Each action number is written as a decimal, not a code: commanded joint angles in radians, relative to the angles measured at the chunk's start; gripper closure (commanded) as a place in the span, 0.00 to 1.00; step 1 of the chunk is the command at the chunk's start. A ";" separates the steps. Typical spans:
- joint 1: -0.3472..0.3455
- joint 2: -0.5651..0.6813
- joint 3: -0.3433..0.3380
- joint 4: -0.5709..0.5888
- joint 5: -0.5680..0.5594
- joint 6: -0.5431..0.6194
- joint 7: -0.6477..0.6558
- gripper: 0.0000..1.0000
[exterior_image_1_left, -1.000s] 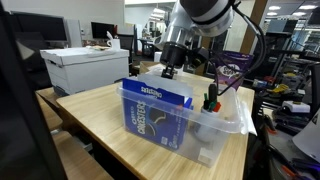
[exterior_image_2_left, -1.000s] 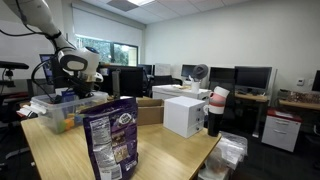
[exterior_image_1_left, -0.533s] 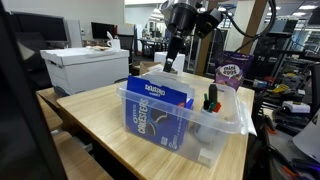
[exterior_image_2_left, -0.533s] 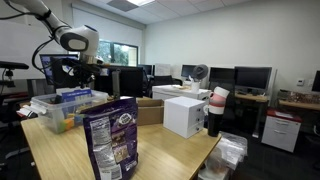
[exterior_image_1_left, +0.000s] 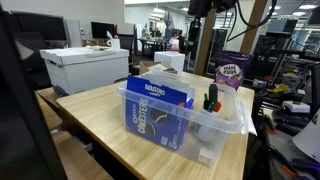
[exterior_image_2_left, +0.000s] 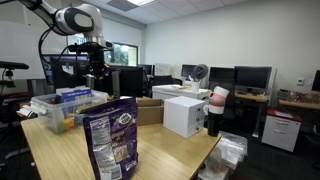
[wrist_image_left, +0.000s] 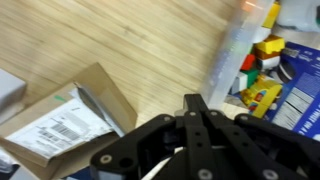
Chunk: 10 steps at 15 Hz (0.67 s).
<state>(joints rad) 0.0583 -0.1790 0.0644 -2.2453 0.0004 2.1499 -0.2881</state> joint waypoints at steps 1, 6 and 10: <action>-0.036 -0.045 0.000 -0.019 -0.197 -0.062 0.131 0.99; -0.094 -0.085 -0.034 -0.030 -0.409 -0.164 0.276 0.97; -0.111 -0.144 -0.199 -0.016 -0.196 -0.220 -0.041 0.98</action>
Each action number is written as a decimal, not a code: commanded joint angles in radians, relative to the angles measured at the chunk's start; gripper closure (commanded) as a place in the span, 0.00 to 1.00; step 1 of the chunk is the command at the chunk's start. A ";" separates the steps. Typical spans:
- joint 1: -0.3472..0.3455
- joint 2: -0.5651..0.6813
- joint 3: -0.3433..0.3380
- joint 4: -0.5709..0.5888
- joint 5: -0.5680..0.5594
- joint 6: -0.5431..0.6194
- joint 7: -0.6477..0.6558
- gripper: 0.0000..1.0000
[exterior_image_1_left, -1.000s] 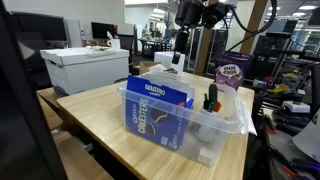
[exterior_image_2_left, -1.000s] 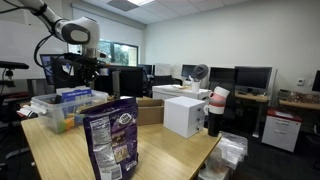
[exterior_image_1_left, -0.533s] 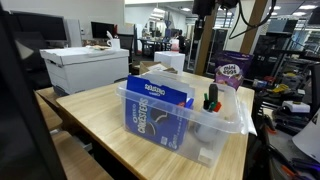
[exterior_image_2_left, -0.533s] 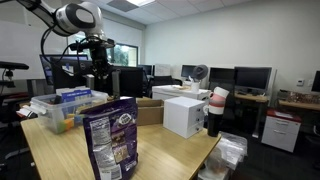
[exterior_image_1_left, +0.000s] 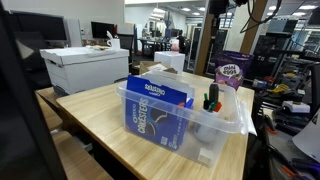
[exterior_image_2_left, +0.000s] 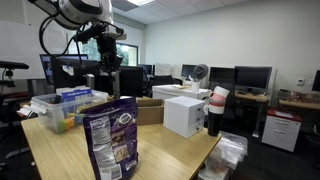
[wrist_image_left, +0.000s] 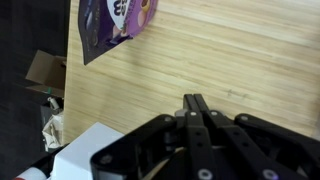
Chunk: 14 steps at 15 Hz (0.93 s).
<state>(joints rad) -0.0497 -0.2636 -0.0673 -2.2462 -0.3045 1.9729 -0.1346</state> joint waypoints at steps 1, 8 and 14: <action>0.000 -0.066 -0.080 -0.019 0.121 -0.052 -0.241 0.98; -0.073 -0.200 -0.264 -0.015 0.135 -0.252 -0.628 0.13; -0.134 -0.145 -0.269 -0.066 0.119 -0.087 -0.495 0.00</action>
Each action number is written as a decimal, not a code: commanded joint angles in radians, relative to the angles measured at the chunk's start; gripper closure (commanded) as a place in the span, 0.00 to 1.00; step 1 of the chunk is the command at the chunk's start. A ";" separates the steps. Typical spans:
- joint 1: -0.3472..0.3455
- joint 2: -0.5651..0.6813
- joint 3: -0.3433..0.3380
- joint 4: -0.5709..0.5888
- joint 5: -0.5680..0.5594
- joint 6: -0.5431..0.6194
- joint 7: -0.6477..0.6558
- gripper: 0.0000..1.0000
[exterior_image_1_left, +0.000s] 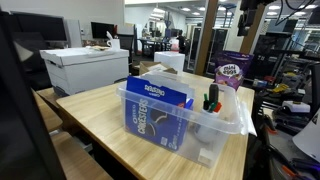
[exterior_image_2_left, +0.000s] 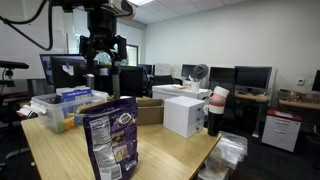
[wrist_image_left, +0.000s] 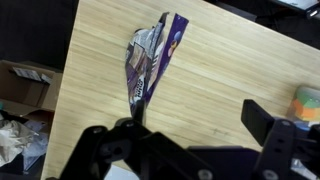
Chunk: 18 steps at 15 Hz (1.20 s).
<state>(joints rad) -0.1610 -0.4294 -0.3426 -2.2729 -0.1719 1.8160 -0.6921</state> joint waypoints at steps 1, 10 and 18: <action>-0.026 0.029 0.006 -0.047 -0.013 0.082 0.071 0.00; -0.063 0.219 0.009 -0.131 -0.069 0.248 0.254 0.00; -0.058 0.250 0.025 -0.167 -0.017 0.220 0.256 0.00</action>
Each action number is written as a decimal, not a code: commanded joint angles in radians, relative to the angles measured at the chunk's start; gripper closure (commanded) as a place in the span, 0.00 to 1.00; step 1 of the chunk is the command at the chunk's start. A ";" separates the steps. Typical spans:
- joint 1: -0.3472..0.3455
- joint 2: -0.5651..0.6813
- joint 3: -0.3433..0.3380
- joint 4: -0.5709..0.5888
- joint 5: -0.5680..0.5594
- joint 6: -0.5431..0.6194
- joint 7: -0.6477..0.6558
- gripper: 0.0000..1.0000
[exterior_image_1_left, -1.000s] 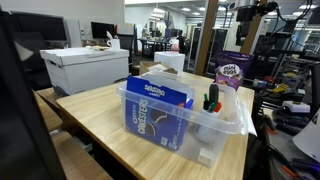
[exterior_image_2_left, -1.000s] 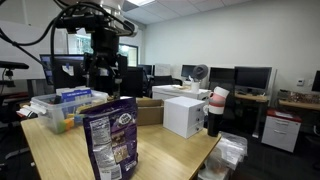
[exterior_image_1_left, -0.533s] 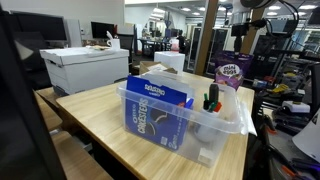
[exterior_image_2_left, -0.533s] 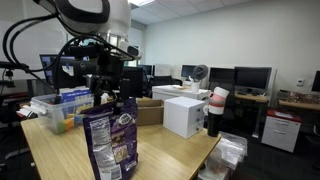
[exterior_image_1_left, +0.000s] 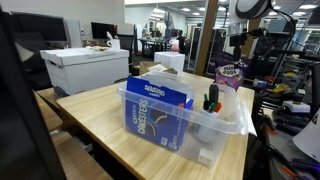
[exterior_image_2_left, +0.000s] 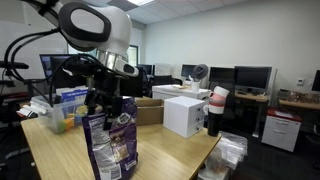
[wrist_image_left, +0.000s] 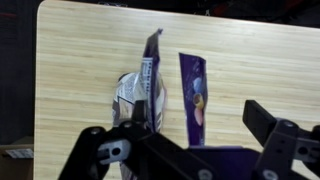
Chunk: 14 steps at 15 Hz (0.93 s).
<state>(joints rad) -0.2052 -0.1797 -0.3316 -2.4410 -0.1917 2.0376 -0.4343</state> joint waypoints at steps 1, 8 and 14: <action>-0.014 0.001 0.015 0.001 0.003 -0.002 -0.002 0.00; -0.034 0.130 -0.007 0.074 0.024 0.031 0.020 0.00; -0.070 0.271 0.005 0.151 0.138 0.021 0.008 0.00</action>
<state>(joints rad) -0.2518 0.0400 -0.3477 -2.3167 -0.1056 2.0580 -0.4222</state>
